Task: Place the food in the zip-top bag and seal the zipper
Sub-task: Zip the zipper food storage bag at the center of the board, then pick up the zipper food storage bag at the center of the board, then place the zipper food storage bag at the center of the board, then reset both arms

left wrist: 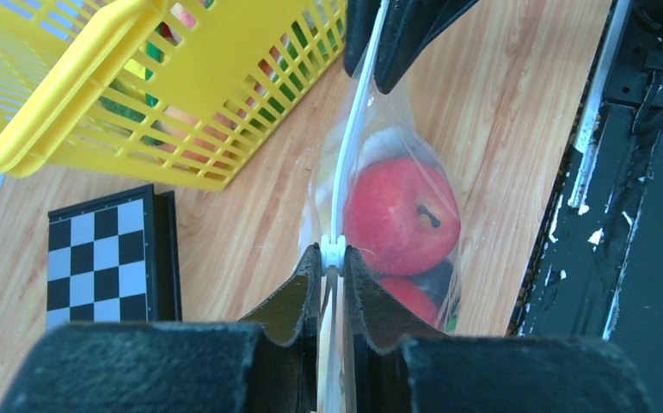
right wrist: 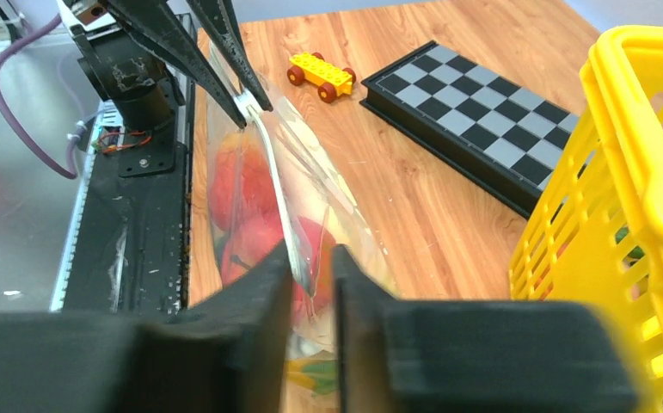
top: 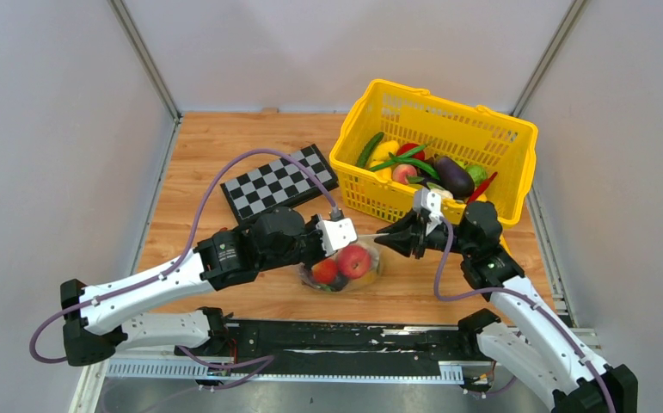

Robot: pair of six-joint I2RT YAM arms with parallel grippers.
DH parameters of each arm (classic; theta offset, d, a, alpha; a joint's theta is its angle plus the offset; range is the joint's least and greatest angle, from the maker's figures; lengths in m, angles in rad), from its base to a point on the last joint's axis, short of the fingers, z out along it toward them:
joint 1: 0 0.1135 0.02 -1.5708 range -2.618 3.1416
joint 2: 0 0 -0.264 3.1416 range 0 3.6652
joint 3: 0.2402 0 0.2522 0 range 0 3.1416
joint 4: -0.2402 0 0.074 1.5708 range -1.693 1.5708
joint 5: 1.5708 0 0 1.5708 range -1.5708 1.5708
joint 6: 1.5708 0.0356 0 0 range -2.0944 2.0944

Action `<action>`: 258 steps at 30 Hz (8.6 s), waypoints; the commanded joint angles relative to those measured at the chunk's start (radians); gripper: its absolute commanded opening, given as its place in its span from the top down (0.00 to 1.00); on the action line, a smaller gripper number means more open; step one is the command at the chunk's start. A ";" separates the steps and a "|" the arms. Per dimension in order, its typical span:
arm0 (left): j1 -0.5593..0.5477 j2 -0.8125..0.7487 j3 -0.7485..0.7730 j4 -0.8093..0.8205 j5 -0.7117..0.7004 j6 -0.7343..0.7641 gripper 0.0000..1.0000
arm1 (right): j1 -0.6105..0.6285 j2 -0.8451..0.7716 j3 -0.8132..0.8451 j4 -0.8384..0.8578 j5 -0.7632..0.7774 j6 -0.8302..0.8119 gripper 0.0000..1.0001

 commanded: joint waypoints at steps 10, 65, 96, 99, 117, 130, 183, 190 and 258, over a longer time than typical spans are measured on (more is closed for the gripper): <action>0.006 0.005 0.034 0.015 0.003 -0.015 1.00 | -0.003 -0.065 0.148 -0.210 0.024 -0.095 0.39; 0.006 -0.008 0.064 -0.009 0.055 -0.035 1.00 | 0.234 0.333 0.464 -0.482 0.077 -0.349 0.62; 0.005 -0.221 -0.040 -0.202 -0.183 -0.104 1.00 | 0.234 0.088 0.267 -0.275 0.419 -0.190 1.00; 0.006 -0.225 -0.042 -0.199 -0.190 -0.109 1.00 | 0.233 0.081 0.263 -0.278 0.365 -0.198 1.00; 0.006 -0.151 -0.002 -0.088 -0.059 -0.072 1.00 | 0.273 0.368 0.518 -0.464 0.028 -0.349 0.44; 0.006 -0.162 -0.009 -0.083 -0.071 -0.092 1.00 | 0.347 0.442 0.489 -0.349 0.116 -0.307 0.79; 0.006 -0.523 -0.158 0.002 -0.598 -0.277 0.00 | 0.322 0.542 0.690 -0.451 0.286 -0.359 0.97; 0.006 -0.586 -0.182 0.013 -0.692 -0.304 0.00 | 0.472 0.501 0.418 -0.356 0.228 -0.249 0.75; 0.792 -0.355 -0.242 -0.073 -0.228 -0.560 0.00 | -0.069 0.274 0.415 -0.297 0.355 0.248 0.34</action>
